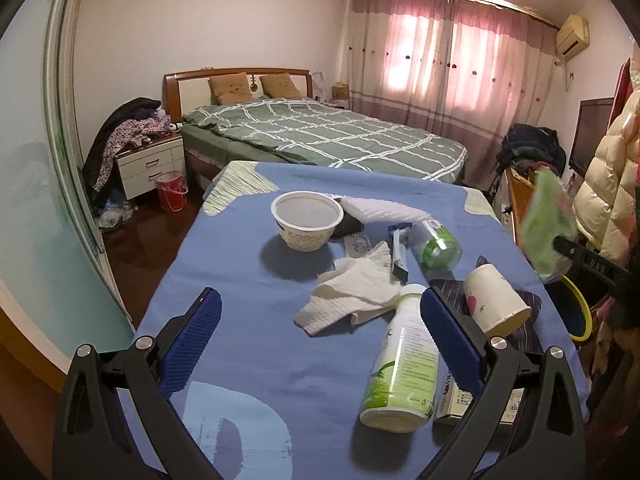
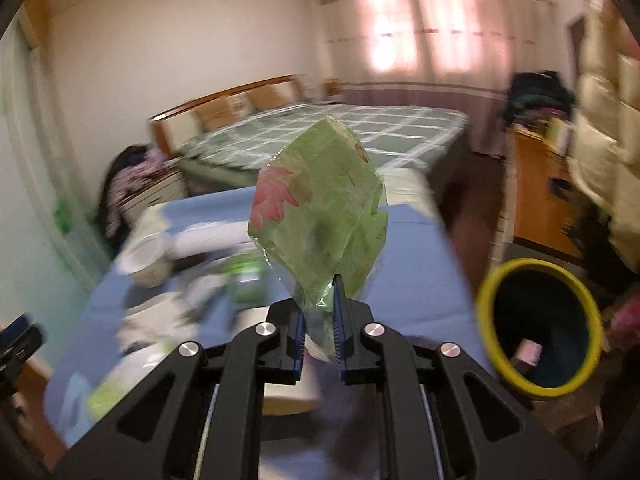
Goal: Collect trash
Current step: 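Carry the green bag into the bin and open the right gripper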
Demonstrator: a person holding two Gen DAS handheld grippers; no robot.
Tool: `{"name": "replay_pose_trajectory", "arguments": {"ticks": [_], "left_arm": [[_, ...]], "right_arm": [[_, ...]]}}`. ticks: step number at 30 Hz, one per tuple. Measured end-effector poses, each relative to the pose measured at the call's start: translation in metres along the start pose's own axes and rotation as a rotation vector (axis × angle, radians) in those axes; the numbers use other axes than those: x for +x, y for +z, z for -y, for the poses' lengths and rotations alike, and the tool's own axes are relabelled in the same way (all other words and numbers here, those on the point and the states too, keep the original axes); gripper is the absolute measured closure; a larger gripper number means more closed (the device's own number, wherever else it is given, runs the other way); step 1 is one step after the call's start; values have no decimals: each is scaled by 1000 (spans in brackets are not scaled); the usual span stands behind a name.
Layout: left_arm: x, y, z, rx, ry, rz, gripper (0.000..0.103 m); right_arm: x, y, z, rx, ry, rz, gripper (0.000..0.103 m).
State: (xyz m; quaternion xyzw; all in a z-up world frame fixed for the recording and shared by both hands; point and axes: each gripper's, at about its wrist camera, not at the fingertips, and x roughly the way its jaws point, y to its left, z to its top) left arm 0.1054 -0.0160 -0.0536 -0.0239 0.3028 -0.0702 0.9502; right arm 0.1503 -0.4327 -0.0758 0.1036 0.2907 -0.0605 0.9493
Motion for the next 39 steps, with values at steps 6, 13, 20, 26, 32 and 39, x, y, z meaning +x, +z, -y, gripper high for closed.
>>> {"name": "replay_pose_trajectory", "arguments": {"ticks": [6, 13, 20, 26, 32, 39], "left_arm": [[13, -1, 12, 21, -10, -32, 5], [23, -2, 25, 47, -22, -50, 5], [32, -7, 31, 58, -32, -72, 5], [35, -9, 31, 60, -39, -79, 5], [36, -11, 34, 65, -46, -84, 5], [39, -18, 43, 99, -92, -105, 5]], "right_arm": [[28, 0, 78, 137, -200, -35, 92], [60, -11, 142, 233, -391, -109, 90], [79, -21, 174, 322, -436, -161, 89], [79, -19, 179, 330, -464, -146, 77], [75, -20, 173, 330, -464, -143, 75], [73, -19, 171, 325, -469, -135, 67]]}}
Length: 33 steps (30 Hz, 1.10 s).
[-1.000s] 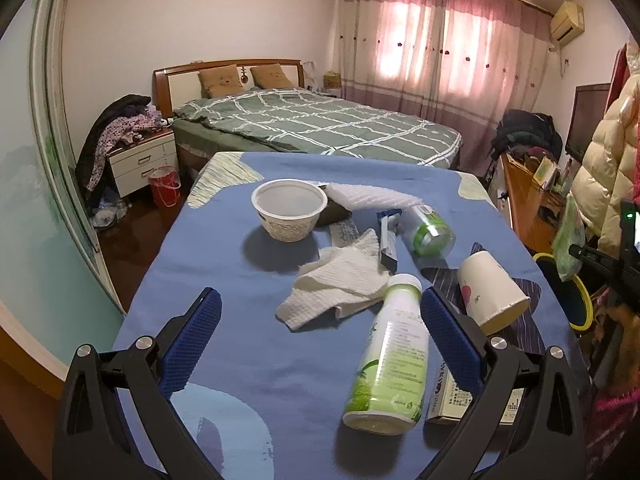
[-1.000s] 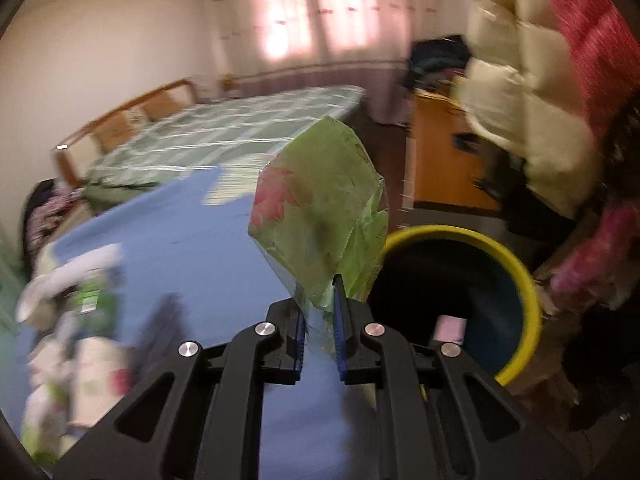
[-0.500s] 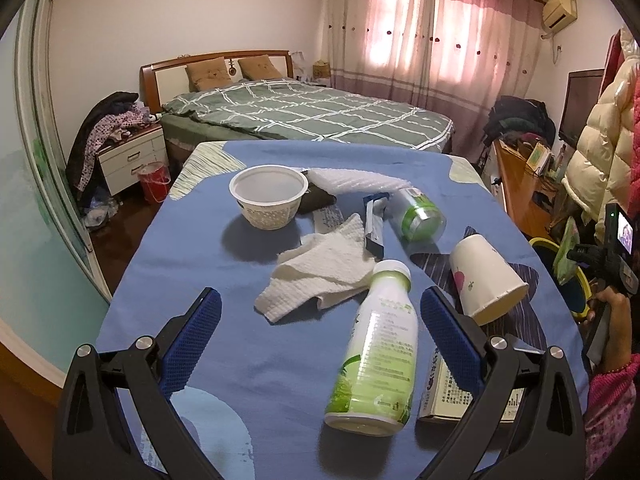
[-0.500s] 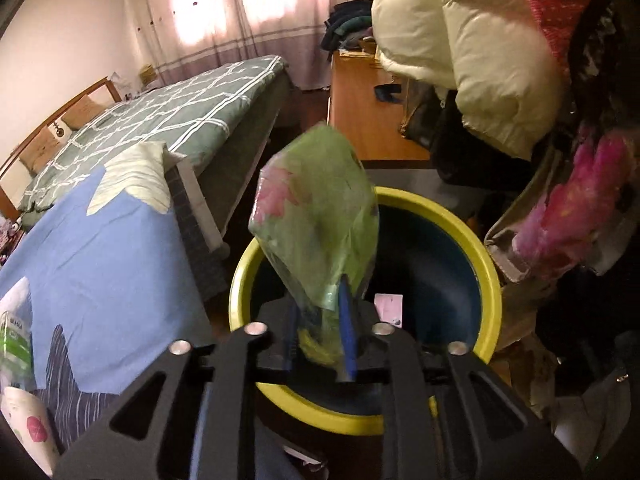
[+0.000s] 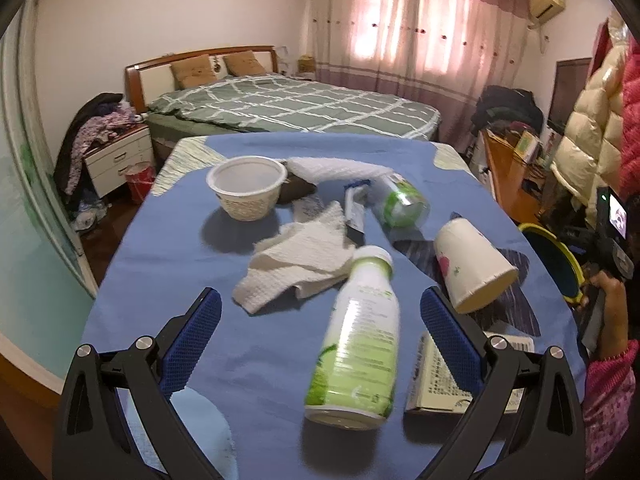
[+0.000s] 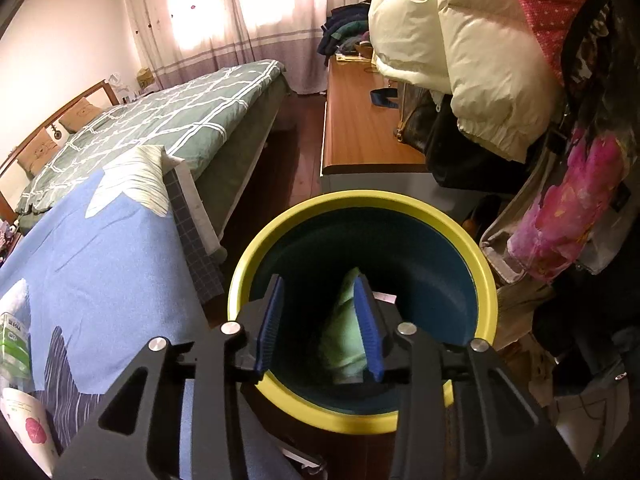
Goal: Collect trash
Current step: 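Carry the green bag into the bin and open the right gripper, then grasp the green-labelled plastic bottle with the left gripper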
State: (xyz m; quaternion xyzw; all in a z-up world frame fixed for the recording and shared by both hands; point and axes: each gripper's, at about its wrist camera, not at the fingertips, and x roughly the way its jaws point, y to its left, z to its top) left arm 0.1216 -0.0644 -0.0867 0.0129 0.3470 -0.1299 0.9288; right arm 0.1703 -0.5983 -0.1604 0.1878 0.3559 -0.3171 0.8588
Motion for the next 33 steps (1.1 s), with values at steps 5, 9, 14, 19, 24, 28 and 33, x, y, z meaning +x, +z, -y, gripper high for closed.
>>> {"name": "replay_pose_trajectory", "arguments": {"ticks": [5, 9, 14, 19, 24, 28, 33], "left_arm": [[4, -8, 6, 38, -18, -31, 5], [5, -18, 10, 71, -44, -56, 10], [12, -30, 9, 96, -39, -96, 18], [22, -40, 4, 97, -57, -130, 26], [33, -47, 6, 109, -91, -160, 37], [36, -49, 6, 114, -120, -162, 49], [18, -36, 10, 152, -123, -86, 50]], "right_arm": [[-1, 0, 0, 2, 4, -3, 67], [-1, 0, 0, -3, 5, -5, 67], [-1, 0, 0, -2, 7, -5, 67], [-1, 0, -2, -5, 9, -5, 67], [-1, 0, -3, -5, 10, -5, 67], [-1, 0, -4, -9, 14, -6, 67], [-1, 0, -6, -10, 17, -6, 67]]}}
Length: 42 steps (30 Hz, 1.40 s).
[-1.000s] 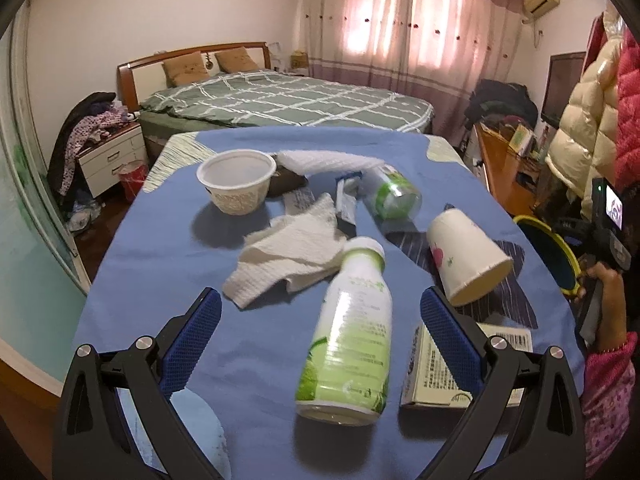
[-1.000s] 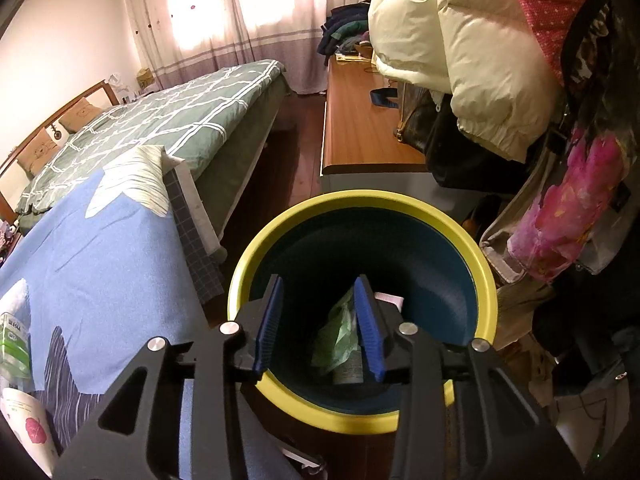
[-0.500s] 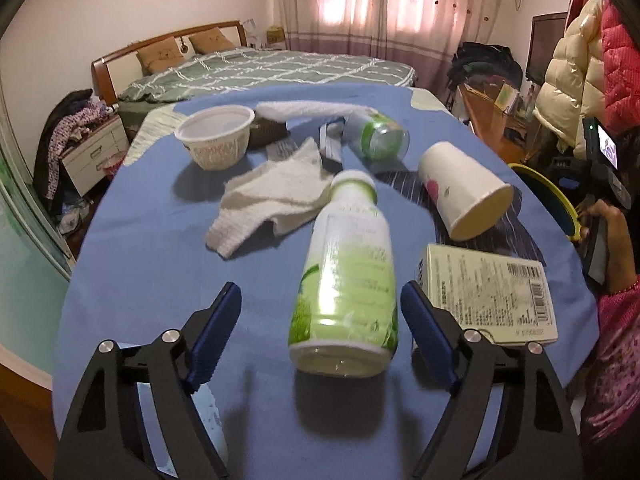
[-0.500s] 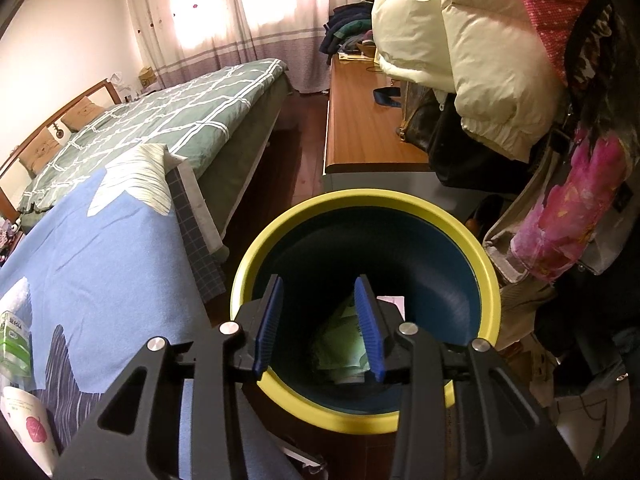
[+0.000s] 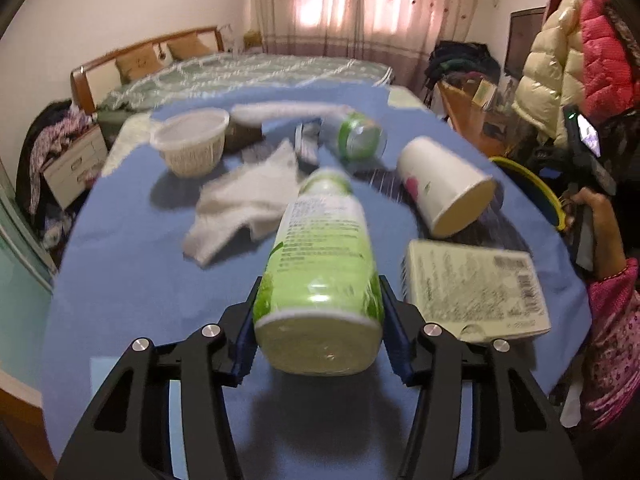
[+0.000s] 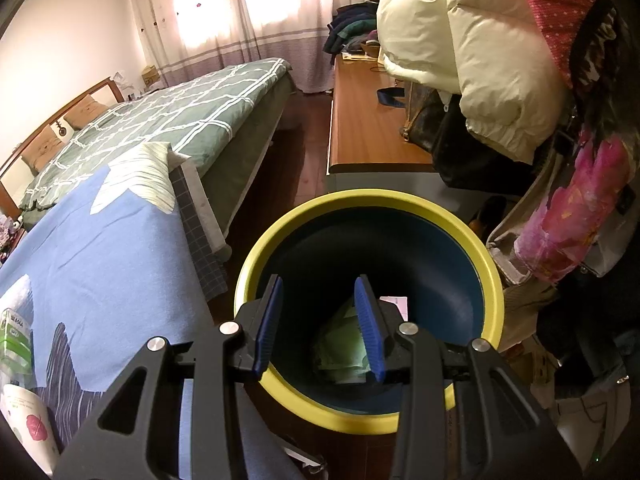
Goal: Collect trash
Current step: 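Grasp the green-labelled plastic bottle with the left gripper, then carry the plastic bottle over the bin and open the left gripper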
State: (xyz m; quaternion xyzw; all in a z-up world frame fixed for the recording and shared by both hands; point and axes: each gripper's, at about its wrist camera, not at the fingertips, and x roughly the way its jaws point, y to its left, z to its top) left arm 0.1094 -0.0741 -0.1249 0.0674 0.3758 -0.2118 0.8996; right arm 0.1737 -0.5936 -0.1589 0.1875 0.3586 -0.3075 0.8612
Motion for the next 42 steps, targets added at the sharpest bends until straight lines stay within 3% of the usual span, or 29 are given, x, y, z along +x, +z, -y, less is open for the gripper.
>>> {"name": "replay_pose_trajectory", "arguments": {"ticks": [9, 23, 26, 30, 33, 37, 42], "left_arm": [[-16, 53, 3, 63, 41, 105, 51], [15, 121, 7, 69, 42, 137, 51], [16, 127, 9, 68, 46, 142, 51], [12, 133, 10, 62, 48, 157, 51], [3, 140, 13, 65, 44, 182, 51], [-9, 150, 23, 87, 38, 218, 51], [-20, 167, 46, 126, 8, 244, 51]], "right_arm": [[0, 0, -1, -2, 5, 1, 67], [0, 1, 1, -6, 8, 2, 66], [-4, 1, 1, -7, -6, 25, 45], [-18, -2, -1, -17, -39, 100, 34], [-31, -4, -1, -21, -44, 172, 7], [-47, -9, -2, -28, -38, 246, 7], [-37, -10, 6, 1, 26, 161, 7]]}}
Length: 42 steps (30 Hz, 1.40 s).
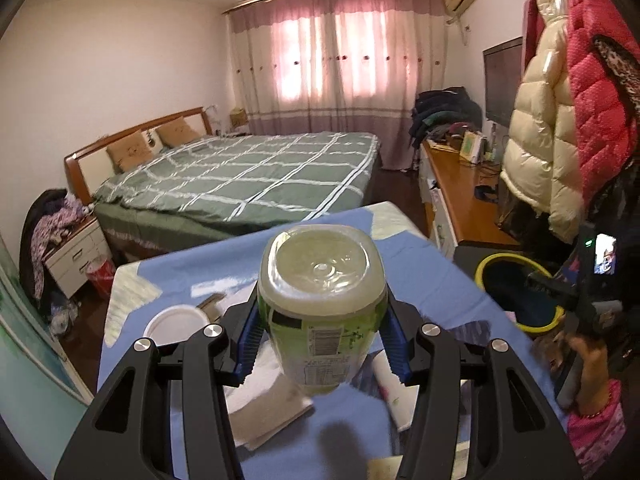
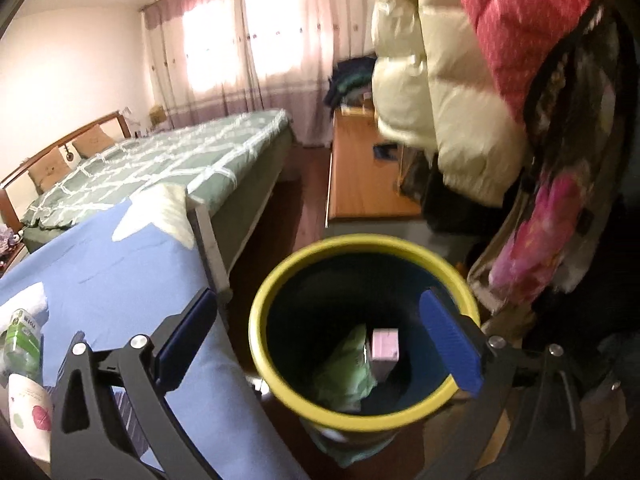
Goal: Collect trash
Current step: 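Carry the plastic bottle over the bin and open the left gripper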
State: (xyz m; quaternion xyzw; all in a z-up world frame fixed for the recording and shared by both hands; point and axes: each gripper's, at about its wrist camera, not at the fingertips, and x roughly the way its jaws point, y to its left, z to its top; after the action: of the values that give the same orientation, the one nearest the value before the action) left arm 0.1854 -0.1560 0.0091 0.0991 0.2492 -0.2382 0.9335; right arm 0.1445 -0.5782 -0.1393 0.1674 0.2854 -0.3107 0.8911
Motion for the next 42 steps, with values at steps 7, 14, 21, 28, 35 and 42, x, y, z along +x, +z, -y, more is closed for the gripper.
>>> {"name": "replay_pose_trajectory", "arguments": {"ticks": [7, 14, 21, 28, 35, 42], "left_arm": [[6, 29, 50, 66, -86, 18, 51], [29, 55, 117, 120, -204, 3, 51], [74, 67, 210, 200, -306, -59, 51], [126, 61, 285, 215, -360, -135, 51], [169, 34, 321, 195, -368, -256, 50], [145, 34, 308, 188, -322, -195, 21]], "right_arm": [[-10, -4, 24, 31, 37, 7, 7], [-22, -7, 62, 18, -25, 20, 7], [-31, -12, 100, 39, -66, 27, 7], [-26, -23, 132, 79, -88, -3, 7], [-20, -30, 146, 112, -91, -35, 7], [-25, -34, 138, 93, -72, -37, 7]]}}
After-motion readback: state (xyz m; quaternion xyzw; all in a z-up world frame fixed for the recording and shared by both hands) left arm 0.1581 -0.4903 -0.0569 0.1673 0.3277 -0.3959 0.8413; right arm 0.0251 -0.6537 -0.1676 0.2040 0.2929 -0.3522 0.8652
